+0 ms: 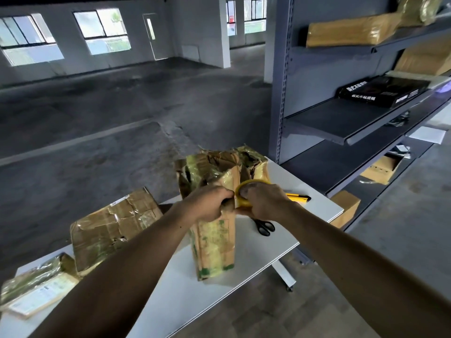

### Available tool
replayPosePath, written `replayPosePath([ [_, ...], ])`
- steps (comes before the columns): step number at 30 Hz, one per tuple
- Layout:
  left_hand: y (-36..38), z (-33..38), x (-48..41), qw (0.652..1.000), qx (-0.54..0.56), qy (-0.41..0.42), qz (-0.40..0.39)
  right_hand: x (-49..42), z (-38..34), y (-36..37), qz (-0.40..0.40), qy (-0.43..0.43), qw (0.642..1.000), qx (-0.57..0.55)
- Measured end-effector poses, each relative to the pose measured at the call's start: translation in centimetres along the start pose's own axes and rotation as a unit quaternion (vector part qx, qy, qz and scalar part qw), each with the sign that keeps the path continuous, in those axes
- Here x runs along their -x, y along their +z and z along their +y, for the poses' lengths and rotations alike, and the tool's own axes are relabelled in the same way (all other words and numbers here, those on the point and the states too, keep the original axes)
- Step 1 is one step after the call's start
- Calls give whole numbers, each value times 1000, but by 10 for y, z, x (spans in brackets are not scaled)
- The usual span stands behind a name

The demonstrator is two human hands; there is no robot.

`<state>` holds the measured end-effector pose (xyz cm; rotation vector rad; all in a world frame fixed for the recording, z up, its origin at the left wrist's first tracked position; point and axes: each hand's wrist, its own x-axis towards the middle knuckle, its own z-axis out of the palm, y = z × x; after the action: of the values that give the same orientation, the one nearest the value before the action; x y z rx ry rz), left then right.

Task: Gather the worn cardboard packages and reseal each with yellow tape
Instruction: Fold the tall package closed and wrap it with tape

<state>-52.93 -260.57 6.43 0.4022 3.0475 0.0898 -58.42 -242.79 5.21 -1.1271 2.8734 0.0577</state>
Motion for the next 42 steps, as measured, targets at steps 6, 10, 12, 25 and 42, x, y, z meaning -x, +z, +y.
replayPosePath([
  [6,-6,-19,11,996,-12,79,-39,-5,-20,8,-17,-53,998,-32],
  [10,-6,-30,20,996,17,84,-22,-6,-19,4,-71,-90,993,-34],
  [12,-5,-34,26,997,1,75,-15,-6,-21,0,-88,-105,990,-16],
  [25,1,-40,32,998,8,56,5,-26,-22,11,-28,-54,996,-60],
  [42,-16,-11,-10,998,5,2,-59,-32,-19,15,75,-27,997,-17],
])
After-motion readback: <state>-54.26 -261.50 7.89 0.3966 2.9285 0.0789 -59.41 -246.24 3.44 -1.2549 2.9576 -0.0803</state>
